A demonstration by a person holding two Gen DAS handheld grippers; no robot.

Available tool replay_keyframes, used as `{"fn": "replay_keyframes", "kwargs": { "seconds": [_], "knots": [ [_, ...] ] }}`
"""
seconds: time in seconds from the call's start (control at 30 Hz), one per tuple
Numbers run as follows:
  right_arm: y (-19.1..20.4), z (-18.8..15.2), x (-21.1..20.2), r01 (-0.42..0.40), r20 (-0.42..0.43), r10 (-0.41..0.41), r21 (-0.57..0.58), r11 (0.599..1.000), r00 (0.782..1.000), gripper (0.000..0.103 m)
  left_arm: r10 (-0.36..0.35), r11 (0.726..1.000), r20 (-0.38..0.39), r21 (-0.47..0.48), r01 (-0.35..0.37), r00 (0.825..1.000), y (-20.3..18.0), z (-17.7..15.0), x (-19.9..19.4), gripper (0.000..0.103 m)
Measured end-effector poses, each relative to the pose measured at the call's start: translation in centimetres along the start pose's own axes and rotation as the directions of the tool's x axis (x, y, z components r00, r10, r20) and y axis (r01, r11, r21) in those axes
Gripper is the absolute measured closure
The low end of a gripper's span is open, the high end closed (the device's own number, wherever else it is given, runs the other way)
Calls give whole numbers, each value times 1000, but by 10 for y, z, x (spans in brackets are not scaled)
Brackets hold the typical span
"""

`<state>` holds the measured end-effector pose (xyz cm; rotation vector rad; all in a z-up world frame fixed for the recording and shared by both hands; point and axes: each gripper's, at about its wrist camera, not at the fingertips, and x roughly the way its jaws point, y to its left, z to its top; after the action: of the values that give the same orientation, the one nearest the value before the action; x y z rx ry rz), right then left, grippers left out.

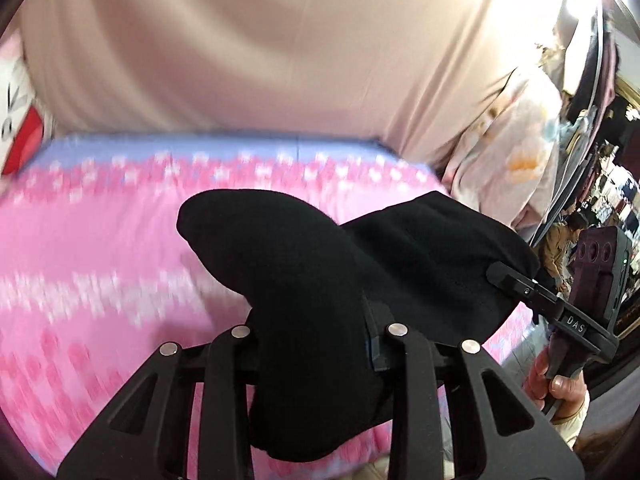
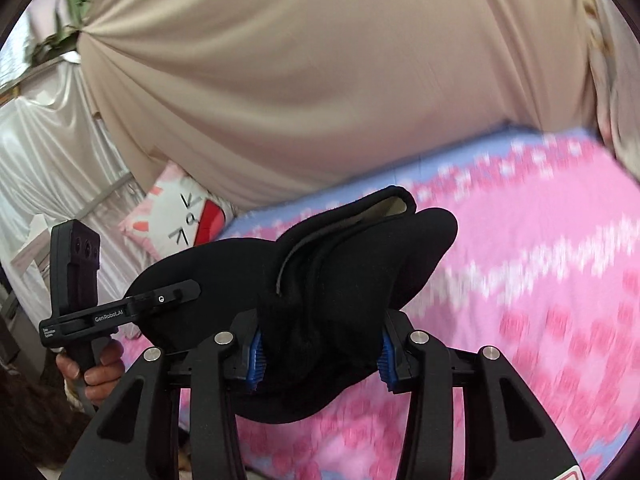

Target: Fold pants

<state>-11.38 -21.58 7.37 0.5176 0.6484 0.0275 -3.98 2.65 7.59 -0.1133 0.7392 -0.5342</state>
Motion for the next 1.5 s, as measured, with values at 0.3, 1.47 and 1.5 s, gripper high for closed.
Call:
{"fn": "replay_keyframes", "kwargs": {
  "seconds": [0.3,1.47,1.5],
  "knots": [
    [-35,114,70,-11,144,26,-102,995,989,60,46,994,211,92,-67,976,12,108,36,74],
    [-168,133,312,262,-159,-262,-24,965,952,80,562,827,-49,42,-561,825,105,133,306,5],
    [-159,131,300,288,-136,-291,-43,957,947,78,562,827,-31,47,-560,827,99,130,294,5]
  ]
}}
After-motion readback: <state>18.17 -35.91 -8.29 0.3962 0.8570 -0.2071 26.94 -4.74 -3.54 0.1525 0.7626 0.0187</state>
